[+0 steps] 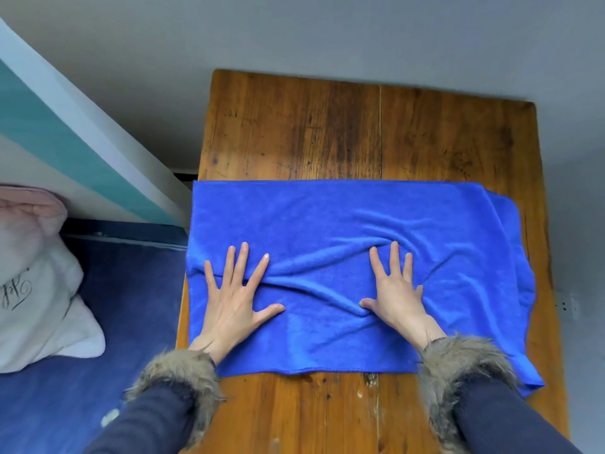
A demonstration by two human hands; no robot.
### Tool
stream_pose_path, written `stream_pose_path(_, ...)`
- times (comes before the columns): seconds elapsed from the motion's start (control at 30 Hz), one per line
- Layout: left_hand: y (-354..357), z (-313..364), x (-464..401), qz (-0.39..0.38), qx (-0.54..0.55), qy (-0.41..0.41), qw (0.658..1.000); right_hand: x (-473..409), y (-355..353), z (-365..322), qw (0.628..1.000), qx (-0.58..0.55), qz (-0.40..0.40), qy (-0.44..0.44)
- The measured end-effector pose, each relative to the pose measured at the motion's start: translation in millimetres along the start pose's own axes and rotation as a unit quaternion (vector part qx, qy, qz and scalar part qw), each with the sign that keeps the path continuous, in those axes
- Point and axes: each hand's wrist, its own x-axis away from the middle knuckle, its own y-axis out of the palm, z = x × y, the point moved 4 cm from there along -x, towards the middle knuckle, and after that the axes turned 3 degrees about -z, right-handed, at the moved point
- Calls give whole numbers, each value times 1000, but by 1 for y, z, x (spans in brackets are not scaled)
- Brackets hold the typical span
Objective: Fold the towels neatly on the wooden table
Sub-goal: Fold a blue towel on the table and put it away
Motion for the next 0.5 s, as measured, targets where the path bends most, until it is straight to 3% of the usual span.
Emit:
stream_pose_path(0.2,3,-6,35,-27,9,-16,999,24,12,-25,994,24,91,-57)
stream_pose_path(0.5,0,-27,43,-109,-9,-83,991,48,67,-71,993,56,42,-95)
